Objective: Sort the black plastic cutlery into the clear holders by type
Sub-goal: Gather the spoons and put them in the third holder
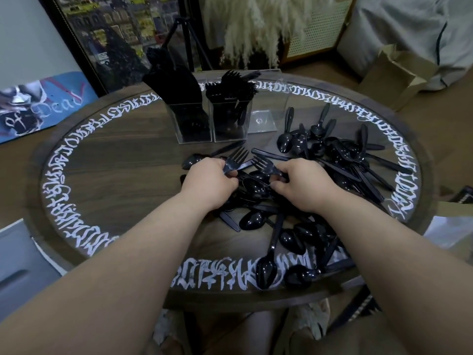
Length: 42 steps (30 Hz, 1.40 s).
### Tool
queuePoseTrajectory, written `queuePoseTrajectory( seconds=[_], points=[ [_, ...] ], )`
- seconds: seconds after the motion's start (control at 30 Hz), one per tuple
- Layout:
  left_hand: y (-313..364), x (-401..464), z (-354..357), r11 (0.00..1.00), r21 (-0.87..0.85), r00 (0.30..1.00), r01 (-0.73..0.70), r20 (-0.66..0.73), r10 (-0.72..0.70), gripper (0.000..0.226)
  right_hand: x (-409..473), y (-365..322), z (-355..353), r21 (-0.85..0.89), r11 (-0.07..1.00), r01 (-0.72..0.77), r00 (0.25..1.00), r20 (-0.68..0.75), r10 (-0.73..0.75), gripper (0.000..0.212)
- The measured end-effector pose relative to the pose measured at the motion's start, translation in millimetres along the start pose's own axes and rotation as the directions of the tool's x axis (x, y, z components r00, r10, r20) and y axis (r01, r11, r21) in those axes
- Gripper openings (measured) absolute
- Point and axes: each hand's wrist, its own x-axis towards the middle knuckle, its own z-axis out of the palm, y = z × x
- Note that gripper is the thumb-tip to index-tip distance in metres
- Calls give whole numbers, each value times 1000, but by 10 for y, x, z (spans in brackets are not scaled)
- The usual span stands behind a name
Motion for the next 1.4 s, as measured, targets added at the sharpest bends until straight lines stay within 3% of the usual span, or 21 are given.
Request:
queuePoseTrajectory(
  seconds=[0.13,0.23,0.47,0.6,0.73,1.03,1.23,1.4],
  points=[
    [36,17,33,997,-74,1000,11,28,-9,16,9,17,4,2,1000,13,1000,-9,-13,12],
    [38,36,49,991,-132,999,32,25,-28,8,-1,29,-44,22,999,23,1000,-7,-23,13],
    [9,96,-64,995,-100,990,5,-139,-18,17,-68,84,-133,71,997,18,996,85,-24,9],
    [45,44,3,998,-64,999,-2,-43,0,13,-97,14,-137,113,994,1,991,131,-16,19],
    [96,31,62,998,-45,999,-36,30,38,14,-90,21,-89,35,999,-5,985,171,-1,23],
    [111,18,79,997,-39,998,-68,8,68,16,-63,150,-145,184,979,-87,996,-6,90,26],
    [184,42,128,997,-25,997,-79,-13,79,13,-73,254,-170,399,898,-187,977,-24,214,21],
    [261,32,185,997,16,997,-74,-10,75,13,-47,283,-169,265,934,-239,940,-178,291,26]
  ],
)
